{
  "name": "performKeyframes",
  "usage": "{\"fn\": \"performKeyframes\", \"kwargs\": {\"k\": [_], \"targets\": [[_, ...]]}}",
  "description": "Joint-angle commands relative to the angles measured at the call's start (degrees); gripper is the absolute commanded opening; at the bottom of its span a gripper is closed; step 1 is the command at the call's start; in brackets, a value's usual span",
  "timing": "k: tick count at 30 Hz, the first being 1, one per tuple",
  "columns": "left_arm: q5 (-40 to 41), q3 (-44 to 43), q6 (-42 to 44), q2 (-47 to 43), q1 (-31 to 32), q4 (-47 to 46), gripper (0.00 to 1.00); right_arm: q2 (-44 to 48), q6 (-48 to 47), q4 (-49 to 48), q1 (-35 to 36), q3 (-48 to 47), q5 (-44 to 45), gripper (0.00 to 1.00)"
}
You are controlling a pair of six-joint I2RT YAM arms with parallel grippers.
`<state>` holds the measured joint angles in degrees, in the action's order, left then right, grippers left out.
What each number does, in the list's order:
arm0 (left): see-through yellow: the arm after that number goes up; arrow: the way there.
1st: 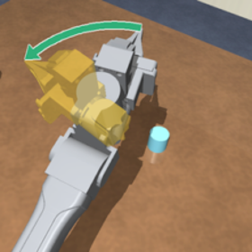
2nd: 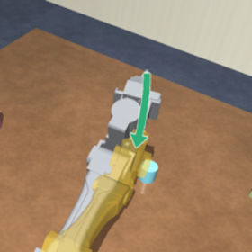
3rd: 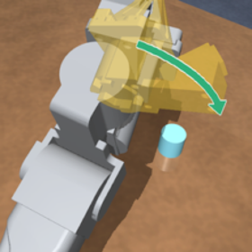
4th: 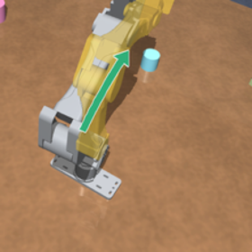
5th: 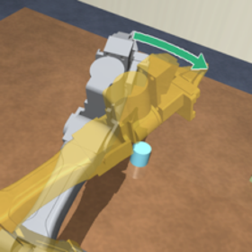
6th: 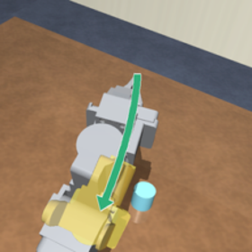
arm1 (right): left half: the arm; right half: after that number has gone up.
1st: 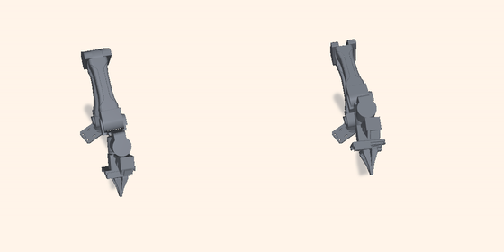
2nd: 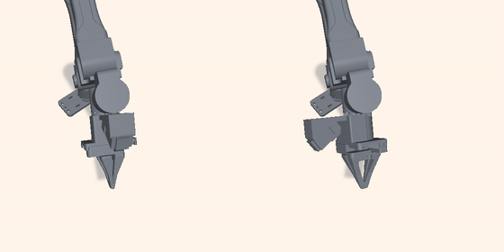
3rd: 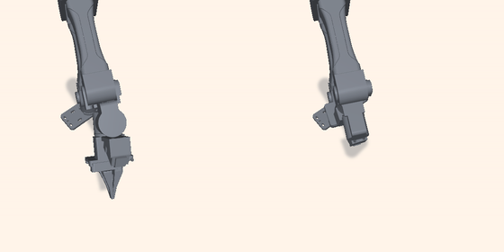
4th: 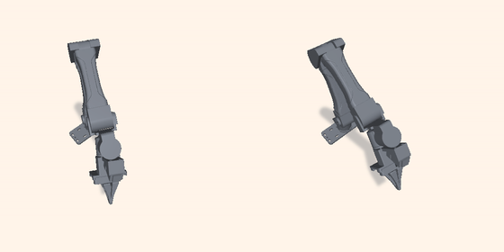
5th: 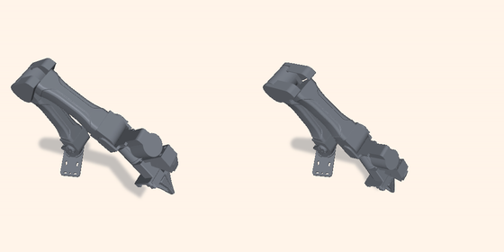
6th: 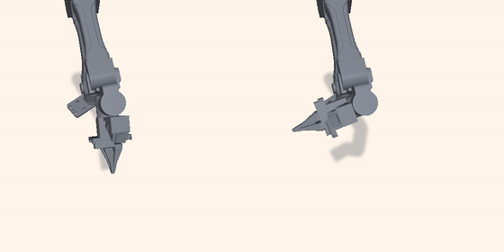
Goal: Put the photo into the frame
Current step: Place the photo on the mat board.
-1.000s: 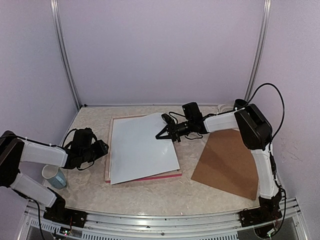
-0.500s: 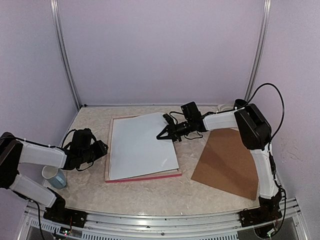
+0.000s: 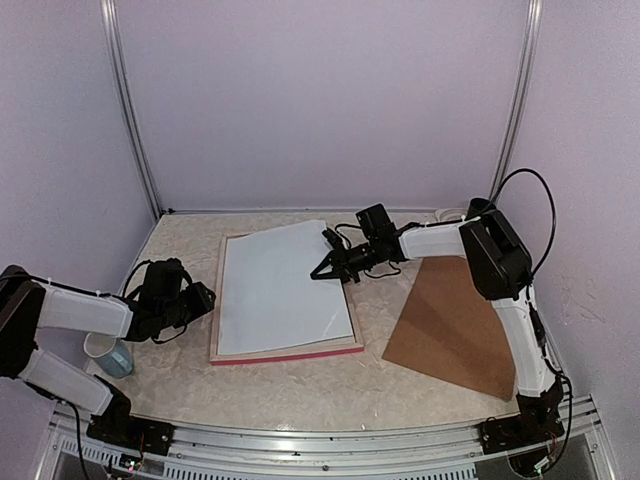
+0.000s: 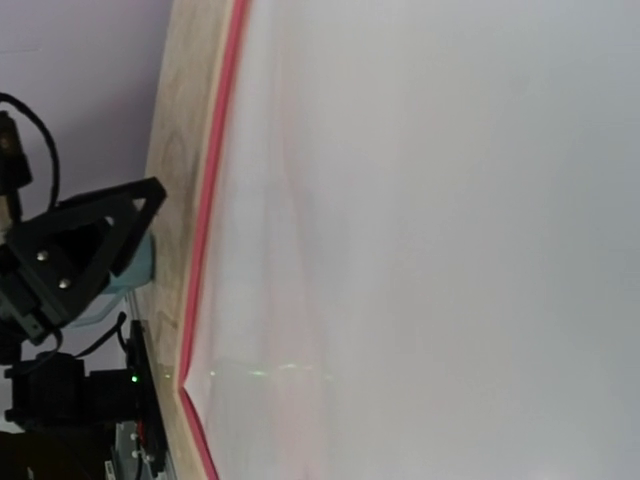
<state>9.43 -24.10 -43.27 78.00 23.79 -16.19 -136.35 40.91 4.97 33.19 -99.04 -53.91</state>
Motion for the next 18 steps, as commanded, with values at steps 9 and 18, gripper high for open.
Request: {"fn": "performKeyframes", "kwargs": {"k": [9,18], "targets": [[-0.39,0.24,0.15,0.27,-0.48,-0.5,0.52,-2.16,-3.92,6.21,-0.14,-3.61,1.29,0.28],[-0.79,0.05,0.1,0.82,-0.49,-0.93,0.52,-1.08,-7.08,13.63,-0.11,-6.75,5.39,0.45]]}}
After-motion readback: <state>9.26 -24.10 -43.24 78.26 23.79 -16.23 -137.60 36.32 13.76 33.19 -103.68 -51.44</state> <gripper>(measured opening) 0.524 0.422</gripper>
